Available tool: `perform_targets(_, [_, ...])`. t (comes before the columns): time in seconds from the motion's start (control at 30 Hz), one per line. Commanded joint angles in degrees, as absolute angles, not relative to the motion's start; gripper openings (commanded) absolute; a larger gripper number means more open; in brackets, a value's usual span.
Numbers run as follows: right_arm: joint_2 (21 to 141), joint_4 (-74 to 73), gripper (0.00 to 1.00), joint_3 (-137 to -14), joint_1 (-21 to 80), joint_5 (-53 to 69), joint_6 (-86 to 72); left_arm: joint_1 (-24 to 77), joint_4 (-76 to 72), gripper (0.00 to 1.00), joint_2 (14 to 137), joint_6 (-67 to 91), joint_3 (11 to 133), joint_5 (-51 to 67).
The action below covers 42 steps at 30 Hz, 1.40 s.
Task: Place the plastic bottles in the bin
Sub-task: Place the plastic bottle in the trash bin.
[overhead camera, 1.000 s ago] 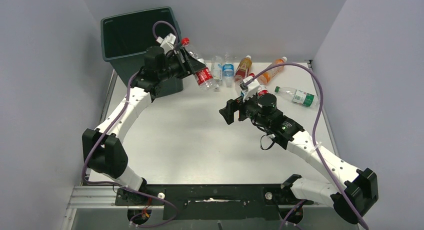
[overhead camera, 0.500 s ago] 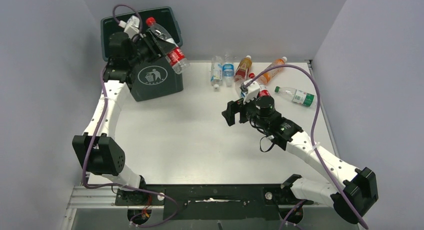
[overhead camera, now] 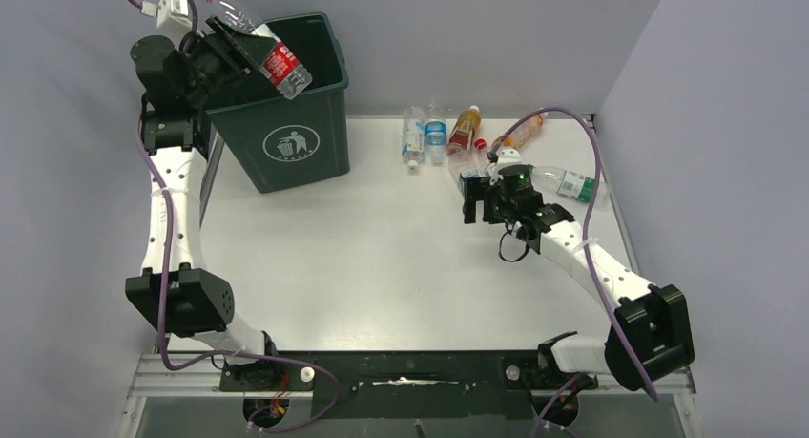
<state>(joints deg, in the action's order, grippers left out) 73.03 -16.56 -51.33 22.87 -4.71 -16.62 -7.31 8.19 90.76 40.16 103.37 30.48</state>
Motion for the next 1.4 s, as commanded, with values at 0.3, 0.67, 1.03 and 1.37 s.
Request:
perform_targets(0.3, [84.39, -12.48, 0.92, -54.14, 15.48, -1.98, -15.79, -12.88, 1.84, 0.43, 93.9, 36.36, 106.4, 27.71])
perform_targets(0.67, [91.57, -8.72, 0.81, -55.02, 14.52, -0.55, -13.48, -13.09, 0.98, 0.43, 98.18, 32.97, 109.01, 23.56])
perform_targets(1.03, [95.3, -6.55, 0.78, -55.19, 13.61, 0.17, -12.66, -13.01, 4.53, 0.54, 101.49, 30.03, 109.06, 19.94])
perform_targets(1.37, [98.36, -5.63, 0.66, -58.01, 13.49, 1.39, -11.63, -13.01, 8.65, 0.73, 101.72, 30.14, 109.11, 18.66])
